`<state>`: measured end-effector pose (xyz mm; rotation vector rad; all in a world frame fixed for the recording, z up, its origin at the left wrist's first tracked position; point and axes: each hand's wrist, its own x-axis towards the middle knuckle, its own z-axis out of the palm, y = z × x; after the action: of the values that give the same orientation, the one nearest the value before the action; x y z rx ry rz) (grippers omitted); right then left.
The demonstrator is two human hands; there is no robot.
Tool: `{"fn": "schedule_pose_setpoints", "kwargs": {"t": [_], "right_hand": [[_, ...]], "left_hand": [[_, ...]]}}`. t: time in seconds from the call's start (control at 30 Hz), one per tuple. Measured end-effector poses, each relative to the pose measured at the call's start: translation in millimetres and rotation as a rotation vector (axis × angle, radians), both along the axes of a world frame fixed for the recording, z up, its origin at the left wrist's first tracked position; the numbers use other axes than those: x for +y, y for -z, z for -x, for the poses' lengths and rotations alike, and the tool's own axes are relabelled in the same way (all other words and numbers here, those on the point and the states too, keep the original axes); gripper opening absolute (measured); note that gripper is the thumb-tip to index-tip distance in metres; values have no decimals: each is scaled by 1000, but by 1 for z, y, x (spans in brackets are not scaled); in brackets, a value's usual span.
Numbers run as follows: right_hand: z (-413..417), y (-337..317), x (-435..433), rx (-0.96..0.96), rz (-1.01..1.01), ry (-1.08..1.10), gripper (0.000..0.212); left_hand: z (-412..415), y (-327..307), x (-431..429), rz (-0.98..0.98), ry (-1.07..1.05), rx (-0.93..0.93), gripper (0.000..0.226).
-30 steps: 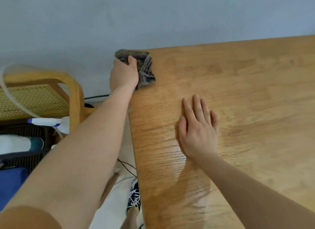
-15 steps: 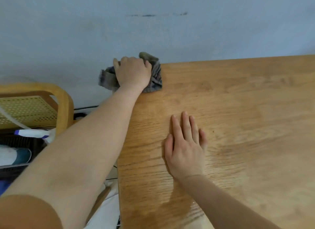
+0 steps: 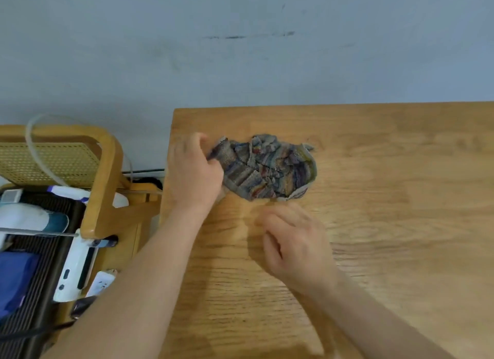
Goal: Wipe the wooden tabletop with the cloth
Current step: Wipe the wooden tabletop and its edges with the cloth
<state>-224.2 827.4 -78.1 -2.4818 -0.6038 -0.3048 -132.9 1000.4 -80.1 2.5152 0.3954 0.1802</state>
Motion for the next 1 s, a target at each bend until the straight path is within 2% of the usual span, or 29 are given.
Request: {"fn": "schedule_pose_setpoints", "kwargs": {"t": [0.1,0.17,0.2,0.3,0.5,0.63,0.73,0.9,1.0], "right_hand": [[-59,-2,-26,-18,341,-219,45],[-97,9,-29,83,582,-387,53],[-111,16,-26,136,641,-447,55],[-144,26,2,181,632,-429,54],[-203,31,97,244,478,-113,51],[-229,32,123,236,451,-95,51],[-243,28,102,271,439,-56,50],[-244,19,-20,366,560,219,58],[-245,18,-21,368,577,304,63]], "left_hand": [[10,31,-1,-217,56,-27,39],[5,34,-2,-260,56,-20,41],[5,35,-1,-271,56,-7,43],[2,34,-2,-291,49,-3,48],[1,33,-6,-248,-12,5,60],[0,33,-7,-298,-15,77,59],[2,35,-6,-369,37,112,56],[2,34,-5,-379,50,126,57],[2,34,-6,-372,58,155,55]]}}
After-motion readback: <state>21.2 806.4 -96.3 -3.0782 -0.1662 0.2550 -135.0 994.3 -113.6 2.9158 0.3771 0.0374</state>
